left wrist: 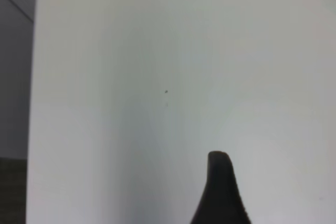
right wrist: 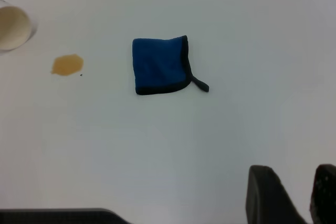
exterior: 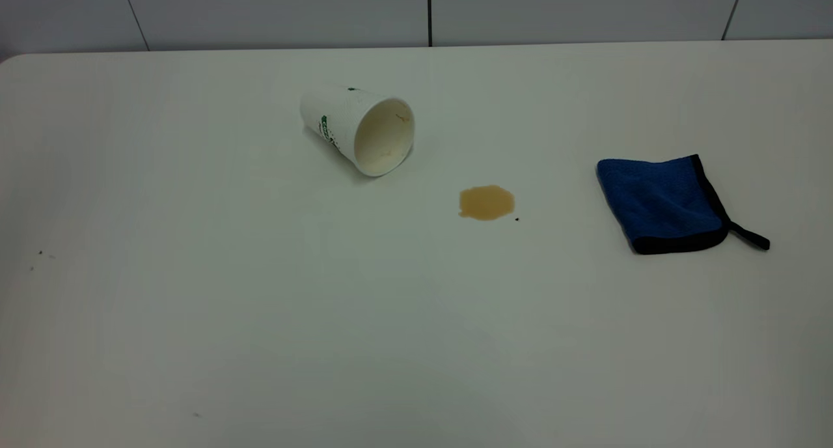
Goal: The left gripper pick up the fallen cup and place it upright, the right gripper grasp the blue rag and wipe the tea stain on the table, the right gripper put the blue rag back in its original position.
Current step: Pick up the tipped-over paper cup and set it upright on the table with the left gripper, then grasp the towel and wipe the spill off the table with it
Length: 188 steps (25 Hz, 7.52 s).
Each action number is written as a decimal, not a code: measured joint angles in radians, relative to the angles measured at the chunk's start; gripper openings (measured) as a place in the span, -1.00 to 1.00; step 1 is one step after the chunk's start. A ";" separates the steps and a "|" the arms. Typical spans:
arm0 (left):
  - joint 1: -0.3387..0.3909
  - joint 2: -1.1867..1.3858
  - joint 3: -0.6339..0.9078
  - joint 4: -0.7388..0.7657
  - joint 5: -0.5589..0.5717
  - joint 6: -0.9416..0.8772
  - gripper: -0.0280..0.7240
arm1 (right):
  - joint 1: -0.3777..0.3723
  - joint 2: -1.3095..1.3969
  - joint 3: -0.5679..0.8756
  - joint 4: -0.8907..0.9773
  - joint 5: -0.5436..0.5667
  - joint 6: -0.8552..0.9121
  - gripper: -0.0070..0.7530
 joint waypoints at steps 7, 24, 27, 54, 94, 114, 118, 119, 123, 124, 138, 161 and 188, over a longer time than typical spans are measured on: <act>-0.162 0.339 -0.121 -0.032 -0.201 0.056 0.65 | 0.000 0.000 0.000 0.000 0.000 0.000 -0.34; -0.577 1.198 -0.778 0.128 -0.178 -0.168 0.65 | 0.000 0.000 0.000 0.000 0.000 0.000 -0.34; -0.619 1.325 -0.935 0.266 -0.130 -0.274 0.65 | 0.000 0.000 0.000 0.000 0.000 0.000 -0.34; -0.693 1.683 -1.224 0.873 0.038 -0.696 0.65 | 0.000 0.000 0.000 0.000 0.000 0.000 -0.34; -0.453 1.462 -1.231 0.178 0.136 -0.141 -0.90 | 0.000 0.000 0.000 0.000 0.000 0.000 -0.34; -0.340 1.553 -1.231 -0.118 0.141 0.000 -0.89 | 0.000 0.000 0.000 0.000 0.000 0.000 -0.34; -0.340 1.557 -1.231 -0.114 0.140 0.000 -0.83 | 0.000 0.000 0.000 0.000 0.000 0.000 -0.34; -0.340 1.558 -1.231 -0.113 0.142 0.000 -0.78 | 0.000 0.000 0.000 0.000 0.000 0.000 -0.34; -0.340 1.559 -1.231 -0.111 0.145 0.000 -0.38 | 0.000 0.000 0.000 0.000 0.000 0.000 -0.34; -0.340 1.558 -1.231 -0.111 0.146 0.000 -0.26 | 0.000 0.000 0.000 0.000 0.000 0.000 -0.34; -0.340 1.250 -1.316 -0.113 0.381 0.004 0.62 | 0.000 0.000 0.000 0.000 0.000 0.000 -0.34; -0.346 0.299 -0.516 -0.065 0.526 -0.037 0.62 | 0.000 0.000 0.000 0.000 0.000 0.000 -0.34; -0.315 -0.772 0.252 -0.065 0.474 -0.030 0.62 | 0.000 0.000 0.000 0.000 0.000 0.000 -0.34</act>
